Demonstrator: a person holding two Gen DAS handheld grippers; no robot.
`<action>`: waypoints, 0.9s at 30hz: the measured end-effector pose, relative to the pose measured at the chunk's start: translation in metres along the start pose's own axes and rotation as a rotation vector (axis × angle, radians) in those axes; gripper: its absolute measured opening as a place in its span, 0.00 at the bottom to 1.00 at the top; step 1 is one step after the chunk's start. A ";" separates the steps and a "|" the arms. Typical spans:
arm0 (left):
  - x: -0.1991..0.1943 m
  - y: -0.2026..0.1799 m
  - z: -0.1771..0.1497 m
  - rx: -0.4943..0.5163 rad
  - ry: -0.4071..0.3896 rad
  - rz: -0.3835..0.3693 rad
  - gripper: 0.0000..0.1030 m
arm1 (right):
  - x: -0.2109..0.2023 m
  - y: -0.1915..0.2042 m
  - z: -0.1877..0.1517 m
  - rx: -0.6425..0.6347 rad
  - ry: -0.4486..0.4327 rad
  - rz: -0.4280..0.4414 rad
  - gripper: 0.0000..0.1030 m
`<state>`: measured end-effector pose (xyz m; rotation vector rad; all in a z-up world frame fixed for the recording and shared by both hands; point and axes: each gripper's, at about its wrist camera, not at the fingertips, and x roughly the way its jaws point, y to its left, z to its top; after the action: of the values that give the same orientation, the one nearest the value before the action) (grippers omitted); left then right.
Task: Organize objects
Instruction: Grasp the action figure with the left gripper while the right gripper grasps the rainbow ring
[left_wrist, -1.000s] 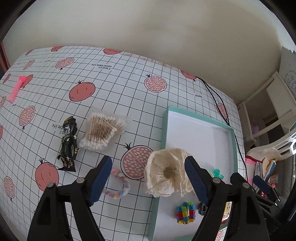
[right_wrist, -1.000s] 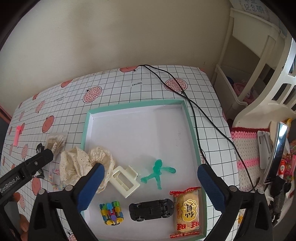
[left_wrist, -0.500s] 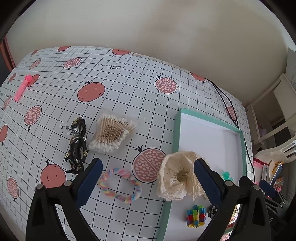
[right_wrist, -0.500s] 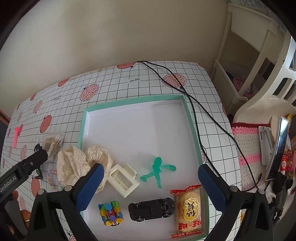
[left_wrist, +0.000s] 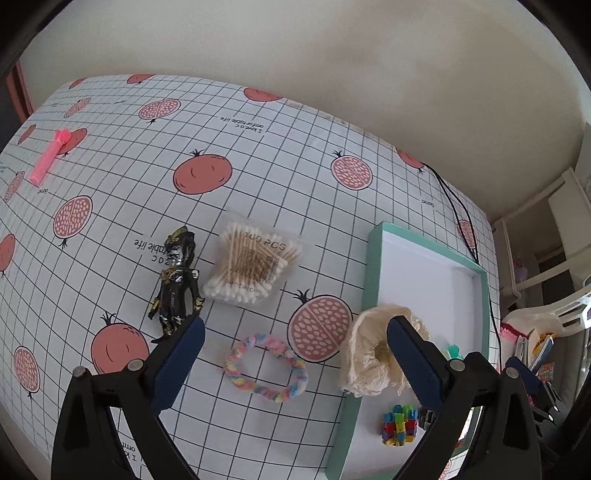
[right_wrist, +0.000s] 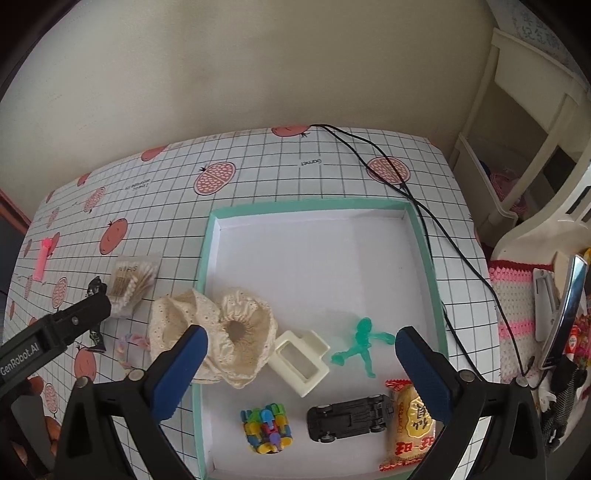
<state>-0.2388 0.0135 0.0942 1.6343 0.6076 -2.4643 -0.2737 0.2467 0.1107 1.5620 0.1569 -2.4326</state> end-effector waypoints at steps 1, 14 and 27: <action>-0.001 0.008 0.002 -0.017 0.002 0.000 0.96 | 0.000 0.006 0.001 -0.011 0.000 0.010 1.00; -0.021 0.110 0.027 -0.209 -0.035 0.081 0.96 | 0.012 0.093 0.002 -0.133 0.016 0.084 1.00; -0.035 0.168 0.033 -0.321 -0.048 0.102 0.96 | 0.011 0.168 -0.012 -0.279 0.047 0.254 1.00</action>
<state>-0.1988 -0.1571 0.0932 1.4417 0.8392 -2.1907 -0.2232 0.0855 0.1030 1.4207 0.2761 -2.0809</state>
